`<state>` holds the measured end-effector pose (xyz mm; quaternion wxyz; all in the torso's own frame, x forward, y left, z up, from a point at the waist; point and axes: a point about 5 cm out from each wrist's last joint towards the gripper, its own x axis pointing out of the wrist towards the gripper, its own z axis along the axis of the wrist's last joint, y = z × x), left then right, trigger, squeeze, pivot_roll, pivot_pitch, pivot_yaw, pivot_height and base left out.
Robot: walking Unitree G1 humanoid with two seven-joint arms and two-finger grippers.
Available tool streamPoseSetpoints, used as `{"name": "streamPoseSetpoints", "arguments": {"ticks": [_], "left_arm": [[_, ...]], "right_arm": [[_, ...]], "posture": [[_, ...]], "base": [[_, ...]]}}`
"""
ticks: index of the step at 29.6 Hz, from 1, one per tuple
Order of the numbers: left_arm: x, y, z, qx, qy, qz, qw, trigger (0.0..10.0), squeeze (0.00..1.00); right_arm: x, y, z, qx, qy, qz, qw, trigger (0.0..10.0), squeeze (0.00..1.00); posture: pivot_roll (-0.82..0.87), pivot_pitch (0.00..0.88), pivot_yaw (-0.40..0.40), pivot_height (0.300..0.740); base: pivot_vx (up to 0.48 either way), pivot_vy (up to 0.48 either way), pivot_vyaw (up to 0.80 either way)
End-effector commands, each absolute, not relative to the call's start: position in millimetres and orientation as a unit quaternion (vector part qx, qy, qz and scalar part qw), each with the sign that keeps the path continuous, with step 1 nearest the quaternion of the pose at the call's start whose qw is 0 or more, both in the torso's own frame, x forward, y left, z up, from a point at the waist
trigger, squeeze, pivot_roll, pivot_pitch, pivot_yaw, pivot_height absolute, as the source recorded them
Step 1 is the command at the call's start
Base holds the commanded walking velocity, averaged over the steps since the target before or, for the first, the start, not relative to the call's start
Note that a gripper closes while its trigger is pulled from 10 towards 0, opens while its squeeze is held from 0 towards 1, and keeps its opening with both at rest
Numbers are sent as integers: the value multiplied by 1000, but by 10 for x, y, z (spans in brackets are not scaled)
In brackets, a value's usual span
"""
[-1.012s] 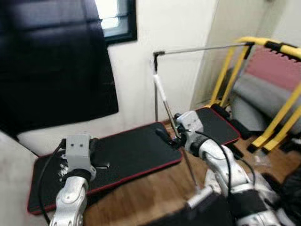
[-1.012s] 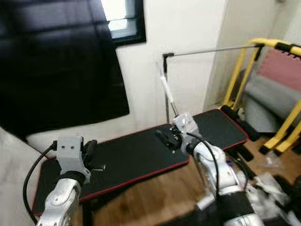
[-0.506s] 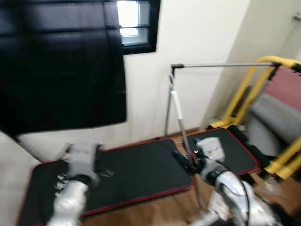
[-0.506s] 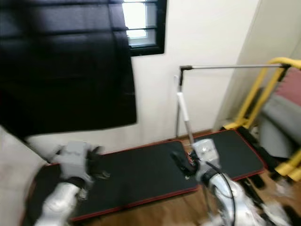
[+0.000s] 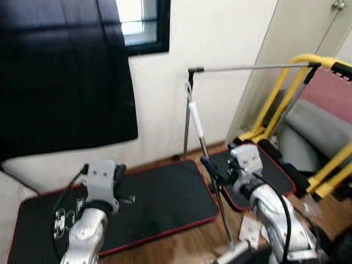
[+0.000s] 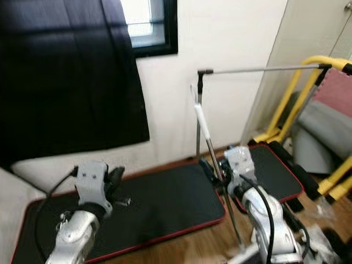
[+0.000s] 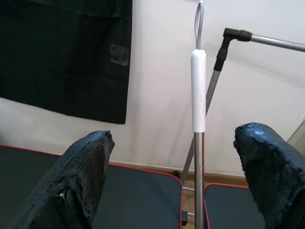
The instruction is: Sweep floor
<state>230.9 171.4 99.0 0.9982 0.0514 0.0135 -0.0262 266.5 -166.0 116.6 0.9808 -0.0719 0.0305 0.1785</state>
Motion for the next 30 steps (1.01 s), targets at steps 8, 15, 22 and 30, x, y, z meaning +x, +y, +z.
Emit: {"name": "streamPoseSetpoints", "arguments": {"ticks": [8,15,22,30], "left_arm": [[2275,1698,1000,49,12,-18,999,10000,0],[2270,1691,998,51,12,-22,998,10000,0],[2271,1689,995,54,15,-29,998,10000,0],[2260,1673,988,55,17,-42,997,10000,0]], "right_arm": [[2650,-1652,1175,-81,29,180,980,10000,0],[2649,-1650,1146,-85,42,186,978,10000,0],[2650,-1652,1146,-67,39,181,980,10000,0],[2656,-1653,1135,-67,42,184,980,10000,0]], "posture": [[-74,0,-83,740],[-76,0,-79,740],[-79,0,-70,740],[-80,0,-65,740]], "base": [[0,0,0],[283,0,207],[331,0,482],[327,0,0]]}}
